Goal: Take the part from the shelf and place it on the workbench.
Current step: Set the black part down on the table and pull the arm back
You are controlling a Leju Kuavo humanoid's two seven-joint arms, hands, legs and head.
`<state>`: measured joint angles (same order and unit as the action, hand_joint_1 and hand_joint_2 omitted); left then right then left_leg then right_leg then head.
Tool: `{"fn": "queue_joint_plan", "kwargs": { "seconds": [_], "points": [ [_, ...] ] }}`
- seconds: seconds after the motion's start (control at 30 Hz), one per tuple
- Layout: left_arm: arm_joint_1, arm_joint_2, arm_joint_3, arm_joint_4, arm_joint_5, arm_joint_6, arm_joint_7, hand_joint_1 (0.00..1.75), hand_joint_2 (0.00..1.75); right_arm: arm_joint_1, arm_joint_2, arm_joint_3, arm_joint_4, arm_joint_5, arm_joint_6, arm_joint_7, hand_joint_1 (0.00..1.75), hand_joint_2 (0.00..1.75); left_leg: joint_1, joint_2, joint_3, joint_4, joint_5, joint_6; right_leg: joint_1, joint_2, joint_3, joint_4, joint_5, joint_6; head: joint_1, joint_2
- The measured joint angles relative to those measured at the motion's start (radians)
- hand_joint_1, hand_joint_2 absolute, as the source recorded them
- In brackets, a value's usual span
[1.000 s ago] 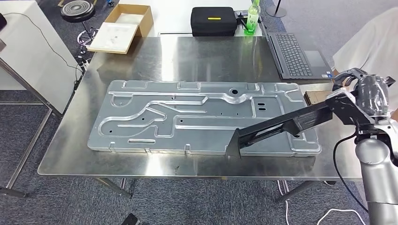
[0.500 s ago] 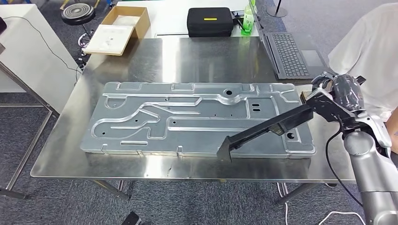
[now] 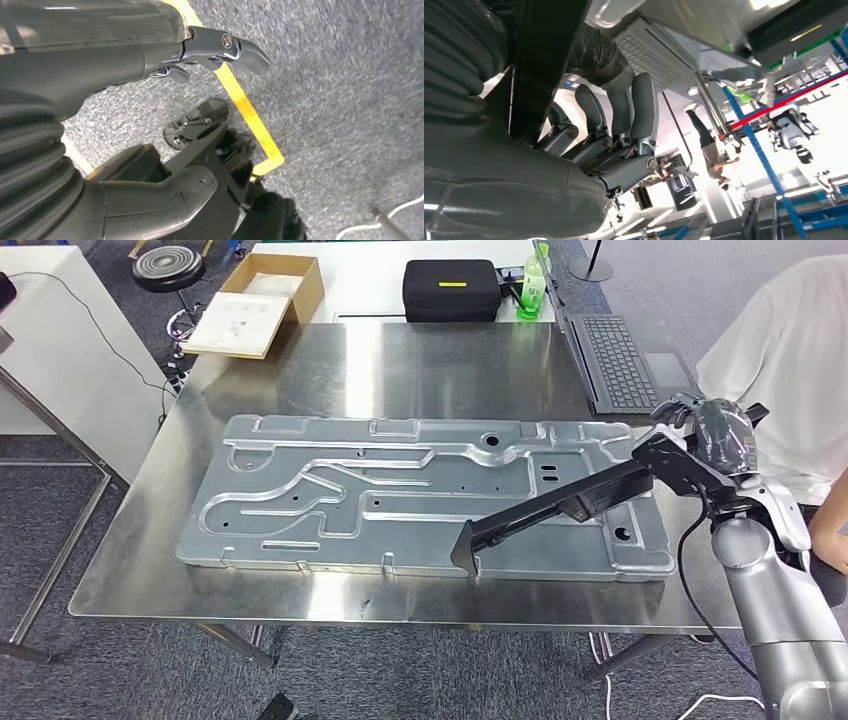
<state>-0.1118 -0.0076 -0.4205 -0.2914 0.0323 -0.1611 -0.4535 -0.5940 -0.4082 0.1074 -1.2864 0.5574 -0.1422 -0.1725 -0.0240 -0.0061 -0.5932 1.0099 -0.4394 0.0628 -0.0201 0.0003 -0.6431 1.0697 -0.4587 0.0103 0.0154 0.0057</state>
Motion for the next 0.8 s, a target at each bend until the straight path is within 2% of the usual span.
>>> {"fn": "queue_joint_plan", "kwargs": {
  "seconds": [0.07,0.13,0.17,0.2,0.23,0.27,0.3,0.33,0.37,0.47,0.53,0.57,0.63,0.67,0.7,0.73,0.8],
  "points": [
    [-0.001,0.0,0.0,0.0,0.0,0.0,0.0,0.0,1.75,-0.002,0.001,0.0,0.002,0.0,-0.001,0.001,0.0,0.0,0.004,0.001,0.011,-0.019,0.011,0.003,-0.001,0.0,-0.029,0.068,-0.043,0.005,0.0,0.0],
    [0.0,0.0,0.0,0.0,0.004,-0.003,0.0,0.0,1.75,0.0,0.002,0.0,0.007,-0.001,-0.004,0.008,0.0,0.0,0.004,0.001,0.011,-0.019,0.011,0.005,-0.003,0.0,-0.086,0.183,-0.095,0.013,0.0,0.0],
    [0.002,0.0,0.0,0.0,0.008,-0.005,0.0,0.0,1.31,0.003,0.003,0.0,0.011,-0.003,-0.008,0.014,0.0,0.0,0.005,0.001,0.011,-0.017,0.009,0.005,-0.005,0.0,-0.106,0.22,-0.102,0.017,0.0,0.0],
    [0.004,-0.001,0.0,0.0,0.012,-0.007,-0.001,0.0,0.87,0.007,0.005,0.0,0.015,-0.007,-0.014,0.023,0.0,0.0,0.006,0.001,0.01,-0.013,0.006,0.003,-0.007,0.0,-0.111,0.226,-0.092,0.021,0.0,0.0],
    [0.006,-0.001,0.0,0.0,0.016,-0.008,-0.002,0.0,0.44,0.009,0.007,0.0,0.019,-0.013,-0.022,0.032,0.0,0.0,0.007,0.001,0.01,-0.007,0.001,0.0,-0.01,-0.001,-0.096,0.193,-0.064,0.025,0.0,0.0],
    [0.007,-0.001,0.0,0.0,0.019,-0.007,-0.003,0.0,0.0,0.011,0.008,-0.002,0.023,-0.019,-0.031,0.041,0.0,0.44,0.009,0.001,0.009,0.003,-0.006,-0.005,-0.014,-0.002,-0.067,0.133,-0.031,0.029,0.0,0.0],
    [0.008,0.0,0.0,0.001,0.021,-0.005,-0.004,0.0,0.0,0.011,0.011,-0.004,0.028,-0.027,-0.041,0.051,0.0,0.87,0.009,0.0,0.006,0.013,-0.013,-0.011,-0.015,-0.002,-0.038,0.077,-0.01,0.031,0.001,0.0],
    [0.008,0.0,0.001,0.001,0.021,-0.002,-0.005,0.0,0.0,0.012,0.013,-0.009,0.033,-0.034,-0.052,0.06,0.0,1.31,0.008,0.0,0.003,0.024,-0.021,-0.017,-0.015,-0.001,-0.017,0.035,0.003,0.027,0.0,0.0],
    [0.008,0.001,0.002,0.002,0.021,0.0,-0.005,0.0,0.0,0.015,0.017,-0.015,0.038,-0.041,-0.062,0.069,0.0,1.75,0.007,-0.001,-0.001,0.033,-0.026,-0.022,-0.014,0.0,-0.007,0.013,0.003,0.022,0.0,0.0],
    [0.01,0.002,0.004,0.004,0.022,0.007,-0.005,0.0,0.0,0.022,0.03,-0.034,0.054,-0.054,-0.086,0.094,0.0,1.75,0.007,-0.001,-0.004,0.04,-0.034,-0.031,-0.011,0.003,-0.007,0.011,0.0,0.001,-0.001,0.0],
    [0.01,0.001,0.006,0.005,0.023,0.011,-0.004,0.0,0.0,0.019,0.036,-0.048,0.064,-0.062,-0.091,0.104,0.0,1.75,0.009,0.0,-0.018,0.074,-0.059,-0.041,-0.012,0.002,-0.005,0.008,0.001,-0.009,-0.001,0.0],
    [0.011,0.001,0.006,0.005,0.023,0.013,-0.004,0.0,0.0,0.016,0.039,-0.054,0.07,-0.067,-0.09,0.109,0.0,1.75,0.012,0.0,-0.037,0.117,-0.085,-0.046,-0.012,0.001,-0.003,0.006,0.001,-0.012,-0.001,0.0],
    [0.012,0.0,0.007,0.006,0.024,0.015,-0.003,0.0,0.0,0.009,0.043,-0.065,0.084,-0.077,-0.083,0.121,0.0,1.75,0.017,0.0,-0.096,0.24,-0.141,-0.052,-0.009,0.0,-0.002,0.006,0.0,-0.016,-0.001,0.0],
    [0.014,0.0,0.007,0.007,0.025,0.016,-0.002,0.0,0.0,0.005,0.045,-0.07,0.093,-0.082,-0.076,0.128,0.0,1.75,0.018,0.001,-0.121,0.288,-0.155,-0.053,-0.008,0.0,-0.002,0.006,-0.001,-0.017,-0.001,0.0],
    [0.015,0.0,0.008,0.008,0.027,0.017,-0.001,0.0,0.0,-0.001,0.046,-0.074,0.101,-0.088,-0.066,0.136,0.0,1.75,0.019,0.0,-0.133,0.306,-0.15,-0.052,-0.006,0.0,-0.001,0.006,-0.002,-0.017,-0.001,0.0],
    [0.016,0.0,0.008,0.009,0.029,0.018,0.0,0.0,0.0,-0.008,0.048,-0.077,0.11,-0.096,-0.052,0.146,0.0,1.75,0.019,0.0,-0.127,0.288,-0.128,-0.049,-0.005,0.001,0.001,0.006,-0.002,-0.018,-0.001,0.0],
    [0.017,0.0,0.012,0.011,0.031,0.023,0.002,0.0,0.0,-0.031,0.049,-0.08,0.133,-0.126,-0.003,0.173,0.0,1.75,0.017,0.0,-0.073,0.168,-0.059,-0.039,-0.004,0.002,0.006,0.005,-0.003,-0.018,-0.001,0.0]
  ]
}}
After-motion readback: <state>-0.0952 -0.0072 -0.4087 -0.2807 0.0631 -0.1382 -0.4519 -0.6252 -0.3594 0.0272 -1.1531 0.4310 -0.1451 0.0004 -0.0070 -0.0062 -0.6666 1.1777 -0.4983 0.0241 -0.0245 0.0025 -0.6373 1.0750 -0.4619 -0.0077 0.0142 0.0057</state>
